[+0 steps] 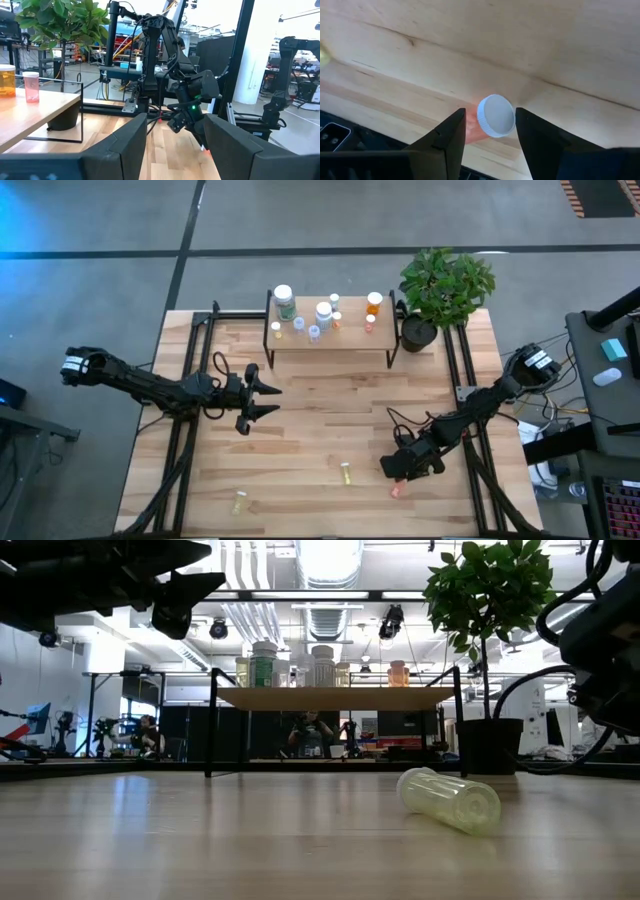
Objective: Pick and place medicine bottles onto shelf by color
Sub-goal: Put the pink pill bottle on the shelf
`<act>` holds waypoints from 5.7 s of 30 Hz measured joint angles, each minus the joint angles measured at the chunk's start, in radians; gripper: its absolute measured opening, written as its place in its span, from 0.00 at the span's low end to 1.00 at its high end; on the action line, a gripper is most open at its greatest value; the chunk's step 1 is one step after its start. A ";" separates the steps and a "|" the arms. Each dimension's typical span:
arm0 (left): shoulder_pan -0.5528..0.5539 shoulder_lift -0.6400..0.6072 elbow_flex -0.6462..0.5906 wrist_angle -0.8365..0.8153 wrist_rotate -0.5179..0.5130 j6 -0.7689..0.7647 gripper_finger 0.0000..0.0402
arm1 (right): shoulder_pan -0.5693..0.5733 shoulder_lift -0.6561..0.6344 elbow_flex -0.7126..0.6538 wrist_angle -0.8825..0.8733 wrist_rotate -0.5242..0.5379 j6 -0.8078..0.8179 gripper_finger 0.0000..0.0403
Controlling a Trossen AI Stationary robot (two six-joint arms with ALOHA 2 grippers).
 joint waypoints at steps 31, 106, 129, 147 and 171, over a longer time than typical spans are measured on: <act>0.000 0.000 0.000 0.000 0.000 0.000 0.45 | -0.002 -0.005 0.000 0.006 0.047 -0.058 0.40; 0.000 0.000 0.003 -0.001 0.000 0.001 0.45 | 0.022 0.011 0.150 -0.162 0.128 0.026 0.40; 0.000 0.000 0.004 0.008 0.012 -0.020 0.45 | 0.130 0.292 0.352 -0.168 0.184 0.080 0.40; 0.000 0.000 0.004 0.008 0.024 -0.026 0.45 | 0.133 0.294 0.351 -0.265 0.182 -0.059 0.23; 0.000 0.000 0.003 0.008 0.024 -0.026 0.45 | -0.016 0.027 0.487 -0.396 1.224 -0.930 0.21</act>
